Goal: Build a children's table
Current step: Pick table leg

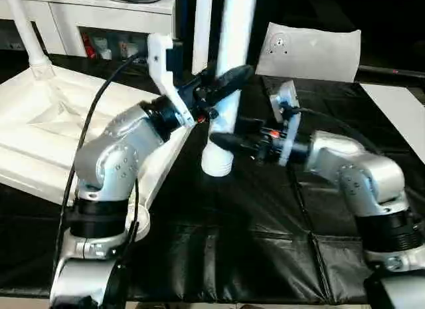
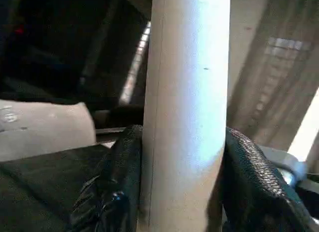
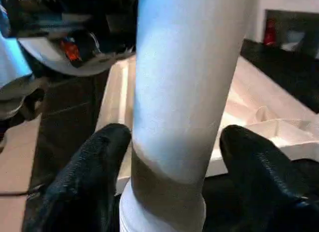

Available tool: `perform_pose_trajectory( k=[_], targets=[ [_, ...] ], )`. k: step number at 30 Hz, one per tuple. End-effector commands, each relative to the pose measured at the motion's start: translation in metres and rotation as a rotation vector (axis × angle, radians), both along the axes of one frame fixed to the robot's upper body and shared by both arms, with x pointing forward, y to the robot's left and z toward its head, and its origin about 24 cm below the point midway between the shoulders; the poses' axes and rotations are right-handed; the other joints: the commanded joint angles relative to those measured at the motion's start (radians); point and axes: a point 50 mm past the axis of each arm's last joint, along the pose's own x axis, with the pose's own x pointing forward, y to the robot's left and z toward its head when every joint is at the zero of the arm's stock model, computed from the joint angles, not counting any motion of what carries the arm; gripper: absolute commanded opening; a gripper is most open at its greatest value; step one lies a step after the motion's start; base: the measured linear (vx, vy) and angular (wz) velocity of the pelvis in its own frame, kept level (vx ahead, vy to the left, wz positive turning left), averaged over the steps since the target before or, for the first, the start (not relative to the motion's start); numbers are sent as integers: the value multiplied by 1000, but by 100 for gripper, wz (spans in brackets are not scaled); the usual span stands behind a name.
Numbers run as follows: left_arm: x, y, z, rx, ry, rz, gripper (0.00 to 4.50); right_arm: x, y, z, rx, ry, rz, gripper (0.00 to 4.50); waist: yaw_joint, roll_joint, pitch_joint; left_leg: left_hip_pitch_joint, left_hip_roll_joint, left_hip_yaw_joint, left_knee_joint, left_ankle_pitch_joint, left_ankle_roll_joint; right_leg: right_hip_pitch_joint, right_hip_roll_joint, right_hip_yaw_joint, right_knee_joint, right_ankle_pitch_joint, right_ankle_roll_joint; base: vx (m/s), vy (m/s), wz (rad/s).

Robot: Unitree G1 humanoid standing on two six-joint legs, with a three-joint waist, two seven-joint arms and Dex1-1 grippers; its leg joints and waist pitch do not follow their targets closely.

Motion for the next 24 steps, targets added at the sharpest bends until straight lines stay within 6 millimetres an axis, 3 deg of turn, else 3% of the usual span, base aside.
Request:
perform_pose_trajectory(
  k=[1,6,21,24],
  targets=[
    [-4,-9,7,9,-30,-73,184,0,0,3,-11,9,32,332,-3,2,-67,7,51,-9,-71,-46,-6,51,-91,53,-69,-96,-191,0,0,0],
    [-9,-15,6,22,-46,-128,184,0,2,1,-5,33,80,332,-3,2,-68,7,53,-10,-71,-40,-4,51,-93,52,-68,-90,-195,0,0,0],
    [-12,-21,8,31,-72,-207,184,-5,0,-3,-22,47,166,201,-3,-1,-68,7,53,-9,-69,-34,1,52,-92,52,-68,-90,-200,0,0,0],
    [-12,-22,8,34,-77,-215,184,-6,0,-5,-36,48,178,193,-3,-2,-68,6,52,-8,-69,-34,1,53,-92,52,-68,-92,-199,0,0,0]
  ],
)
